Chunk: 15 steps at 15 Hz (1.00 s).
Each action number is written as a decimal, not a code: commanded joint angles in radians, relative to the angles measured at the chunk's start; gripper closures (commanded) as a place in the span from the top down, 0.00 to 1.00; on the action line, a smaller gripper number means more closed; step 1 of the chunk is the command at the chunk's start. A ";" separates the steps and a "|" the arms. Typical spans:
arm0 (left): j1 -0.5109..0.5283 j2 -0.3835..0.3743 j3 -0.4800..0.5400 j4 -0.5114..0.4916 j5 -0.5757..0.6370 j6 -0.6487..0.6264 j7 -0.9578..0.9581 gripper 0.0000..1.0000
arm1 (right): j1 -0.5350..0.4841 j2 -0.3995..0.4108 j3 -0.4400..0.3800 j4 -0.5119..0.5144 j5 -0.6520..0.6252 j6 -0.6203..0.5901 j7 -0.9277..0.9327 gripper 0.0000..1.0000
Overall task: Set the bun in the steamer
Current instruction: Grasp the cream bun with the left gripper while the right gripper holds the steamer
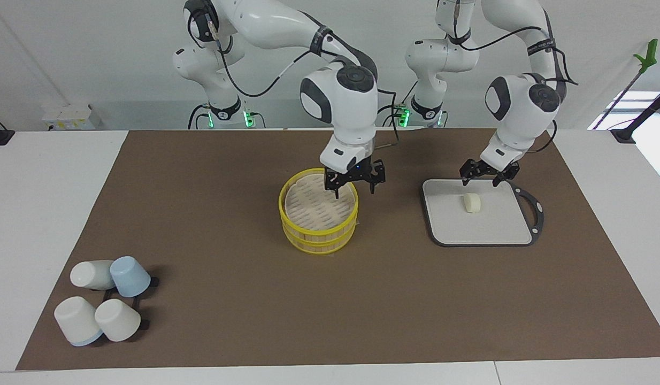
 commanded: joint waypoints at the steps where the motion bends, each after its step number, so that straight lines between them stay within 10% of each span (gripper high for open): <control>1: -0.003 0.057 0.003 -0.030 -0.003 0.118 0.027 1.00 | 0.010 -0.009 -0.006 -0.046 -0.002 0.026 0.022 1.00; 6: -0.003 0.065 0.003 -0.055 -0.003 0.138 0.032 0.97 | 0.016 -0.052 -0.006 -0.158 0.000 0.063 0.026 1.00; 9: -0.003 0.066 0.003 -0.058 -0.003 0.154 0.027 0.53 | 0.021 -0.084 -0.006 -0.249 0.000 0.153 0.029 1.00; 11: -0.003 0.066 0.003 -0.058 -0.003 0.152 0.026 0.36 | 0.019 -0.091 -0.005 -0.277 0.000 0.190 0.028 0.70; 15: -0.002 0.066 0.003 -0.053 -0.003 0.146 0.024 0.33 | 0.019 -0.092 -0.005 -0.280 0.000 0.187 0.028 0.09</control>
